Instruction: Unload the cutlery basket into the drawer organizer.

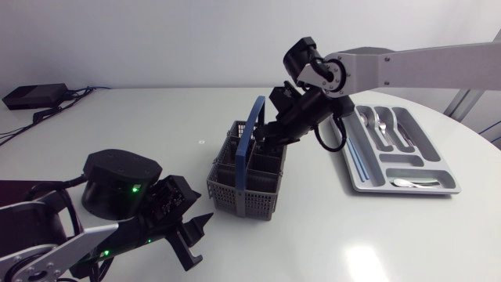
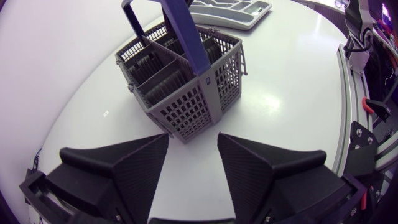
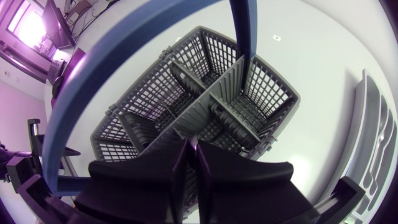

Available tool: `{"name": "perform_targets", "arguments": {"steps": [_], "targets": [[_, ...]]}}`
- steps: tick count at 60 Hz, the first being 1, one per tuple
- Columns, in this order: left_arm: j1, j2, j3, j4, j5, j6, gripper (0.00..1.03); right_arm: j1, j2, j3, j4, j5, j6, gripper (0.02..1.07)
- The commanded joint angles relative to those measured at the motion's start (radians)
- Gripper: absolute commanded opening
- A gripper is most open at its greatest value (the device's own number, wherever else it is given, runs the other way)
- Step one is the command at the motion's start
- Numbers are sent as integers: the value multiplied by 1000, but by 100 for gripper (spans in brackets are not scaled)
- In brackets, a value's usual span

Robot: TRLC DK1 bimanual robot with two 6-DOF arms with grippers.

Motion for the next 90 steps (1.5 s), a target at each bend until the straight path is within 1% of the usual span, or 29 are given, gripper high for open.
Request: {"name": "perform_targets", "arguments": {"steps": [1,6,10,15,19,26,29,34,41,44,45,47,48,50,51,59,63,66,70,73,79,86,90], "targets": [[-5,-13,-21,-3,2,2,57,2,-65,-10,-8,15,19,8],[-5,-17,-21,-5,2,2,57,-2,-96,-4,-39,9,19,8],[-5,-20,-21,-6,2,2,57,-10,-127,-1,-57,-21,20,8],[-7,-20,-21,-8,2,1,57,-45,-170,5,-100,-113,28,8],[-7,-20,-20,-11,2,-1,57,-99,-205,4,-134,-205,40,8],[-7,-22,-17,-14,2,-1,57,-200,-283,-15,-182,-323,46,8],[-9,-22,-15,-14,2,-1,57,-242,-331,-34,-191,-340,43,8],[-10,-22,-14,-14,2,-2,57,-311,-409,-76,-220,-332,13,8],[-12,-14,-10,-11,2,-4,57,-392,-472,-134,-258,-275,-55,9],[-15,-10,-9,-6,2,-5,57,-426,-498,-173,-260,-214,-90,9],[-15,-10,-9,-6,2,-5,57,-446,-509,-197,-258,-176,-113,9],[-18,-6,-9,-5,2,-7,57,-455,-515,-212,-255,-153,-125,9],[-18,-5,-10,-3,2,-7,57,-472,-522,-242,-251,-117,-150,9],[-18,-5,-9,-3,2,-7,57,-486,-527,-260,-249,-93,-167,9],[-18,-3,-9,-2,2,-7,57,-502,-532,-280,-240,-64,-184,9],[-18,0,-6,-3,2,-7,57,-624,-549,-395,-137,104,-287,9],[-19,6,0,-2,2,-5,57,-690,-550,-432,-99,154,-342,9],[-21,12,5,-2,2,-5,57,-719,-556,-469,-33,223,-369,9],[-27,18,9,-2,2,-5,57,-759,-538,-495,19,263,-402,10],[-32,20,11,-2,2,-7,57,-809,-496,-508,82,292,-423,10],[-32,18,13,-6,0,-5,57,-844,-443,-522,171,355,-437,10],[-30,12,13,-15,0,-5,57,-846,-352,-554,280,472,-441,11],[-28,10,11,-18,0,-5,57,-837,-315,-562,315,490,-440,11]]}}
